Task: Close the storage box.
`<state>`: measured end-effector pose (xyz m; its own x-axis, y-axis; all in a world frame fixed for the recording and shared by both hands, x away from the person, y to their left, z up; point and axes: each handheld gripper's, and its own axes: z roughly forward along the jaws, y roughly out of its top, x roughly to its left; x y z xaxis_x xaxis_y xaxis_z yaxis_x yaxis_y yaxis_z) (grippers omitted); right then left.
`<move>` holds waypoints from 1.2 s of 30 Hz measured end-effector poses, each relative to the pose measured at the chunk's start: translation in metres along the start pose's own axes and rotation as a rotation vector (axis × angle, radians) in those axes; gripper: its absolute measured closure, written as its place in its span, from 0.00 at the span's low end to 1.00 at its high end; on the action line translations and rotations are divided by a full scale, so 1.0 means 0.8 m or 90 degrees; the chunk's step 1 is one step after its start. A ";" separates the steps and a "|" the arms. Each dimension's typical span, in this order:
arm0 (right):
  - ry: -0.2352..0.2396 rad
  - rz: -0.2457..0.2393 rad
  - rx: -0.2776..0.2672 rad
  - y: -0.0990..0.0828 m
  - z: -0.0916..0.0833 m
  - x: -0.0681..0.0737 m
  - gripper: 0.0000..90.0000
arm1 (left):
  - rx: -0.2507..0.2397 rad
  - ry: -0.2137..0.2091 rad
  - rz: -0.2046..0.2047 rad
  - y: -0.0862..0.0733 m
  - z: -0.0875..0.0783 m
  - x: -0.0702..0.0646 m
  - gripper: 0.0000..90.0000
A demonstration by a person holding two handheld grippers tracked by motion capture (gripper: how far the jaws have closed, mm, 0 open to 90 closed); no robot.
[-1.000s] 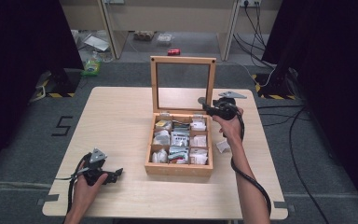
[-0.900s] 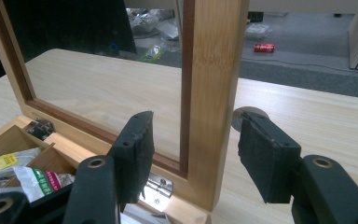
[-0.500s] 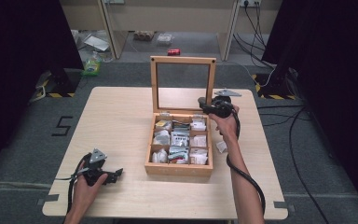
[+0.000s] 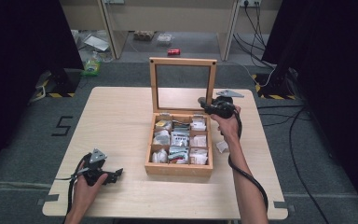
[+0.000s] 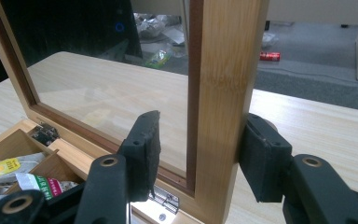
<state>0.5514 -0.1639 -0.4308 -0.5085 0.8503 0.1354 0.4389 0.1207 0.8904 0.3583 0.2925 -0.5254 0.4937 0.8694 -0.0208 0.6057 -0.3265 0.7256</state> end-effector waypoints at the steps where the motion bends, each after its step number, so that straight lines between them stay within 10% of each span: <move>1: 0.001 -0.002 -0.002 0.000 -0.001 -0.001 0.60 | 0.000 0.000 0.000 0.000 0.000 0.000 0.00; 36: 0.031 -0.007 -0.037 -0.008 -0.041 0.010 0.58 | -0.001 0.001 0.000 0.000 0.000 0.000 0.00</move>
<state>0.5200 -0.1746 -0.4212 -0.5493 0.8229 0.1455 0.3900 0.0984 0.9156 0.3581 0.2922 -0.5253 0.4931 0.8697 -0.0193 0.6043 -0.3265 0.7268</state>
